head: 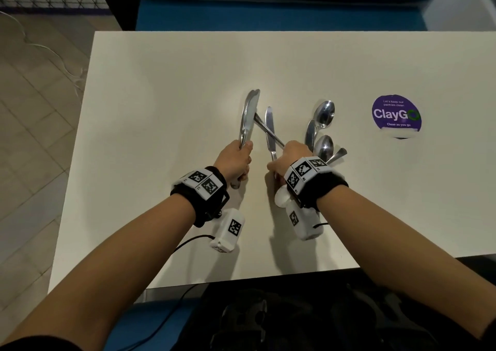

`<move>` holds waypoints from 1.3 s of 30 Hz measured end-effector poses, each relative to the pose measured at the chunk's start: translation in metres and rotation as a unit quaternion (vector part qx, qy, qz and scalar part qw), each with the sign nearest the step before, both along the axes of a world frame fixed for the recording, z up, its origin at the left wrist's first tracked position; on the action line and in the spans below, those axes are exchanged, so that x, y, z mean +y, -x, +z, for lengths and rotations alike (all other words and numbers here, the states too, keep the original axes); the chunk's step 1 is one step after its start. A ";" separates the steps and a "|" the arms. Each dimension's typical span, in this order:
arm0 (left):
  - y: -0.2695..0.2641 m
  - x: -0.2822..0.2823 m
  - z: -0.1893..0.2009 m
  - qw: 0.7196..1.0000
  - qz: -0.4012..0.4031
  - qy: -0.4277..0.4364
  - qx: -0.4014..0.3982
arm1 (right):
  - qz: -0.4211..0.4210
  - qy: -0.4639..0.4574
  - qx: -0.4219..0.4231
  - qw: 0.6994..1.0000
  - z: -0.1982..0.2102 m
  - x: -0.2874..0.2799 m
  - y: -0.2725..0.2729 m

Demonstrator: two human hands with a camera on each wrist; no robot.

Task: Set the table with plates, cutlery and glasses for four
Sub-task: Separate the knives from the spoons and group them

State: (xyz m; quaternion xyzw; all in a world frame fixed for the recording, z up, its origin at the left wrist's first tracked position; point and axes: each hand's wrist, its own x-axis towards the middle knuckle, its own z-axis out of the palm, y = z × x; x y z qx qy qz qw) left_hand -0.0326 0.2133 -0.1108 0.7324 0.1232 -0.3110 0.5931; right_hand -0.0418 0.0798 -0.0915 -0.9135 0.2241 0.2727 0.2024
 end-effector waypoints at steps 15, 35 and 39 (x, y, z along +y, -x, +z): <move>0.007 0.007 -0.004 0.998 0.063 0.007 0.001 | -0.038 -0.135 -0.070 0.988 -0.003 0.017 -0.010; -0.001 -0.048 -0.004 0.992 -0.083 -0.049 -0.085 | 0.050 0.010 -0.077 0.996 0.002 -0.098 0.054; -0.010 -0.056 -0.001 0.987 -0.091 -0.068 -0.109 | 0.113 0.022 -0.079 0.990 -0.011 -0.098 0.061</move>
